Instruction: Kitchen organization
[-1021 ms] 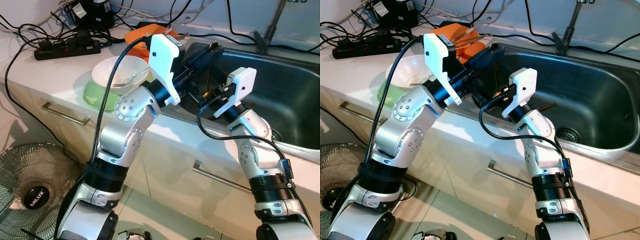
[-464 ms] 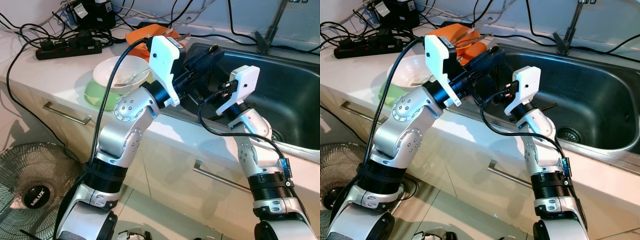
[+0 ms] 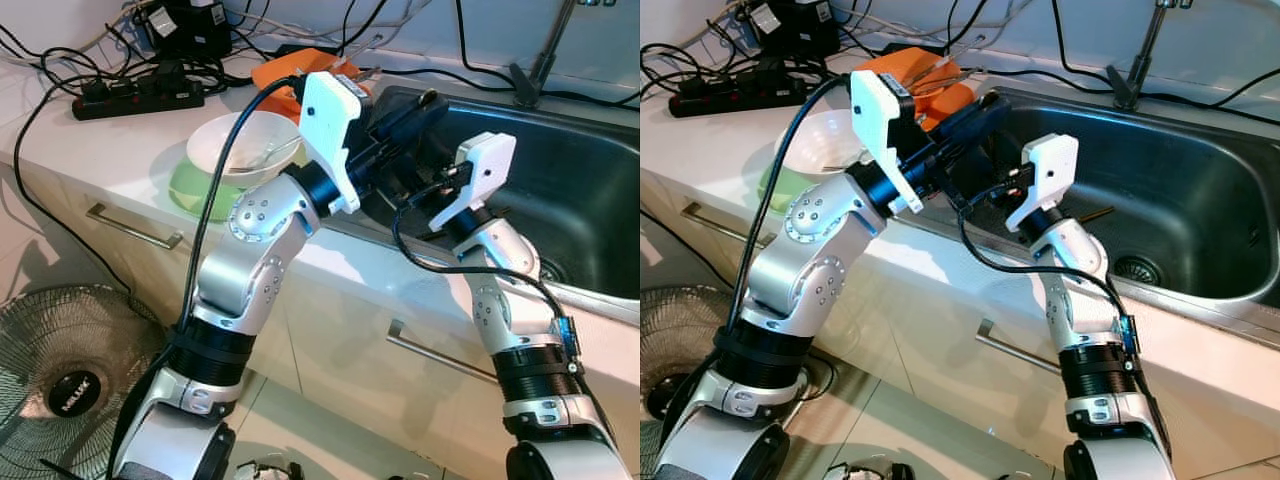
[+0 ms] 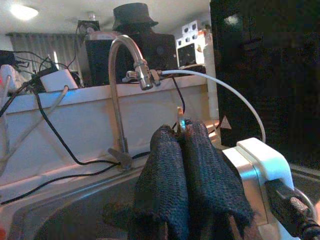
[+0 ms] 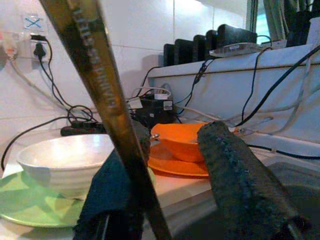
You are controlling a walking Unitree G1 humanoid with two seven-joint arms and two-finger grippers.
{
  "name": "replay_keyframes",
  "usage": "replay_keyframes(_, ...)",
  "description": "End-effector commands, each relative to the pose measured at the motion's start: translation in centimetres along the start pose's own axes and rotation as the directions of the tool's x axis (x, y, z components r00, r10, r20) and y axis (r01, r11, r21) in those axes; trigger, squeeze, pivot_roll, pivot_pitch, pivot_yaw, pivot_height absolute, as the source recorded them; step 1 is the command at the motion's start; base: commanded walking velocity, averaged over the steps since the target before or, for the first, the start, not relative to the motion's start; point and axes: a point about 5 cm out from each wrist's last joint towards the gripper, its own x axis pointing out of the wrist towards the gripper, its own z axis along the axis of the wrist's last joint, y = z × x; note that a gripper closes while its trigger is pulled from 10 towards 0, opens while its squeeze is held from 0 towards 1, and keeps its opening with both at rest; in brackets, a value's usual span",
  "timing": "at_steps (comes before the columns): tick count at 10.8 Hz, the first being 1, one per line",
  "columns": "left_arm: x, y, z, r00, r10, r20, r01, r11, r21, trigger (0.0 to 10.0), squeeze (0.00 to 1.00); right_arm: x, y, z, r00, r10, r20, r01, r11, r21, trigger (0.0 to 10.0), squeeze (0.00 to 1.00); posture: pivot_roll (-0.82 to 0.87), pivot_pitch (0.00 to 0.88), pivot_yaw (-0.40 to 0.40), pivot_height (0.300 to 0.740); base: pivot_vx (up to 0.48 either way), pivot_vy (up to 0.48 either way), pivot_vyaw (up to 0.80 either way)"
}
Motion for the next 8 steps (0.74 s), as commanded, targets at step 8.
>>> replay_keyframes(8, -0.06, -0.03, 0.15, 1.0, 0.005, -0.008, -0.004, 0.999, 0.05, 10.0, 0.0, 0.23, -0.31, 0.62, 1.0, -0.005, 0.03, 0.005, 1.0, -0.011, 0.0, 0.0, 0.05, 0.03, 0.07, 0.74, 0.0, 0.0, 0.0)
